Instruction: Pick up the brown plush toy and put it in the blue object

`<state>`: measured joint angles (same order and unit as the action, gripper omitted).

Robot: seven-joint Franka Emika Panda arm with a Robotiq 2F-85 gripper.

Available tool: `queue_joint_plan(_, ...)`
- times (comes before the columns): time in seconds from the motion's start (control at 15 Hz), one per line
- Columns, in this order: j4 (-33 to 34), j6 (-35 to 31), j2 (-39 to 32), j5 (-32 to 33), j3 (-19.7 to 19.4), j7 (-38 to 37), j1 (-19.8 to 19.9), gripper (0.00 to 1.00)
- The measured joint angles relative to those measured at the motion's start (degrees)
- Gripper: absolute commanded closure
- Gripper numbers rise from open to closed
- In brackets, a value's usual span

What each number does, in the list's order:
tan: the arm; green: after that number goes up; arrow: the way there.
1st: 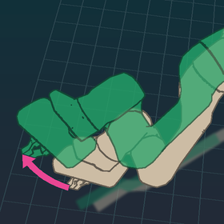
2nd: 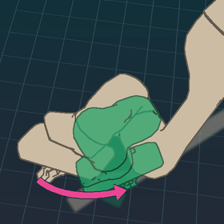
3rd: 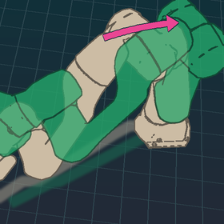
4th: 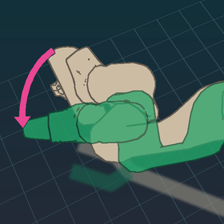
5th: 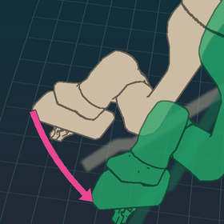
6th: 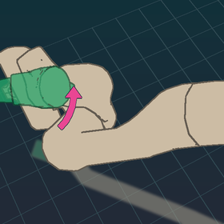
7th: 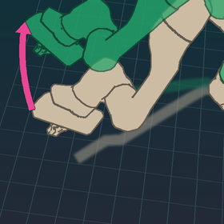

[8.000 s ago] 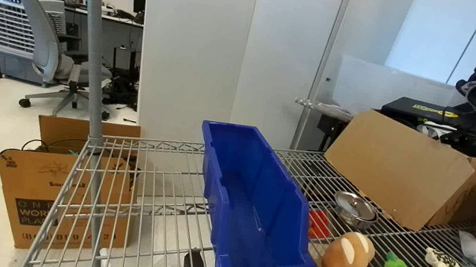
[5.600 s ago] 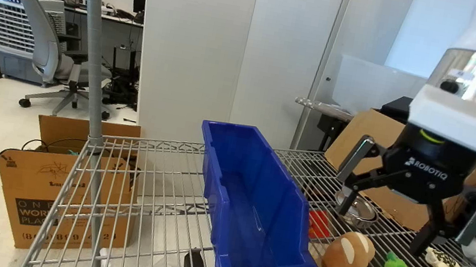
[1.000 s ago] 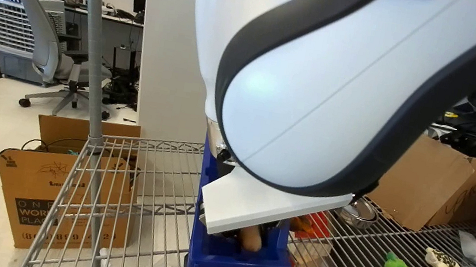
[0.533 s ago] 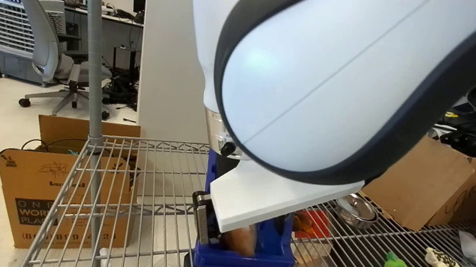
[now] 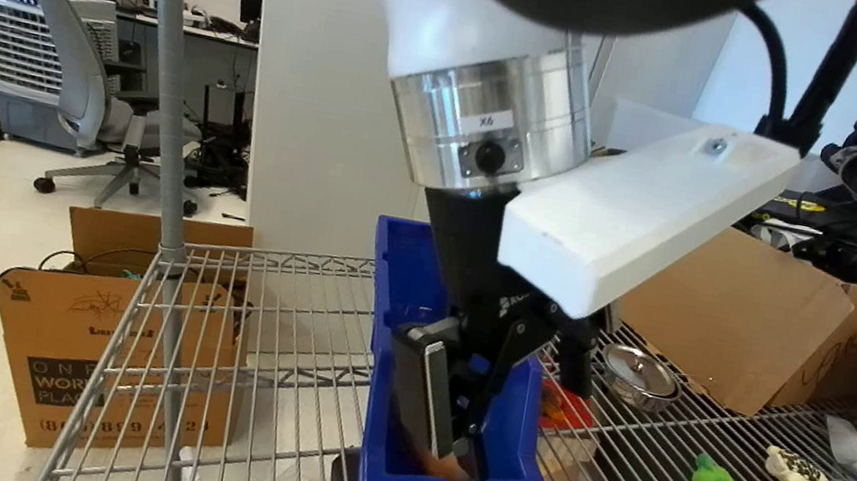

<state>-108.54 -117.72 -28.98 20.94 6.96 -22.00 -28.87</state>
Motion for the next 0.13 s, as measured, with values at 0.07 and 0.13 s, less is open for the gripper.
queue_joint_plan(0.07,-0.7,1.3,1.1,-0.6,0.3,0.5,0.2,0.00)
queue_joint_plan(0.13,-1.4,2.1,2.0,-1.2,0.5,0.9,0.4,0.00)
